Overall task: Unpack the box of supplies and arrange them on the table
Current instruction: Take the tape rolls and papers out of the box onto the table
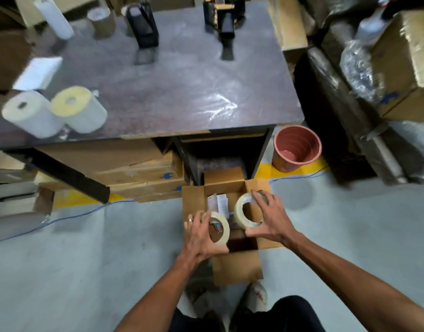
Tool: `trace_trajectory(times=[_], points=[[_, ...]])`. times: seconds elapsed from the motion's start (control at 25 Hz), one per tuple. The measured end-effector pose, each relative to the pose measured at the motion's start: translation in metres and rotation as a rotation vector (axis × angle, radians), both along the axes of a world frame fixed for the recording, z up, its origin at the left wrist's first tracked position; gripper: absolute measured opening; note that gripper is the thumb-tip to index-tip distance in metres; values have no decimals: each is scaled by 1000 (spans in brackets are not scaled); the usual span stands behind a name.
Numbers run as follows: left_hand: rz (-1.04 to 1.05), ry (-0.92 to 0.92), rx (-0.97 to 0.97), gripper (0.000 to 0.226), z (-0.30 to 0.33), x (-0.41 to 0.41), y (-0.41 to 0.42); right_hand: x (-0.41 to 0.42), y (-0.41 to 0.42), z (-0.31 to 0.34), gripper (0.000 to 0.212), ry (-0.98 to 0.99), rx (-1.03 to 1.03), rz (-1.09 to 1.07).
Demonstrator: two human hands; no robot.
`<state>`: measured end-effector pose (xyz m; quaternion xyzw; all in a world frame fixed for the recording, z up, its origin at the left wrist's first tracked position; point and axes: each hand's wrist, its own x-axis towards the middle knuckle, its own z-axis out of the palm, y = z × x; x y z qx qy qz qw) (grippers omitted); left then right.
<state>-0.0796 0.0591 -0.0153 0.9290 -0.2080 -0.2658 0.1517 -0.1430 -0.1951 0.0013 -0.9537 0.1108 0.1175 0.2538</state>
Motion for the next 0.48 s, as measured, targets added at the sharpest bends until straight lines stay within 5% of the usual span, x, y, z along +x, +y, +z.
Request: trace_trajectory(times=[0.48], points=[[31, -91, -30, 133, 185, -9, -1, -14, -5, 156, 127, -62, 113, -24]])
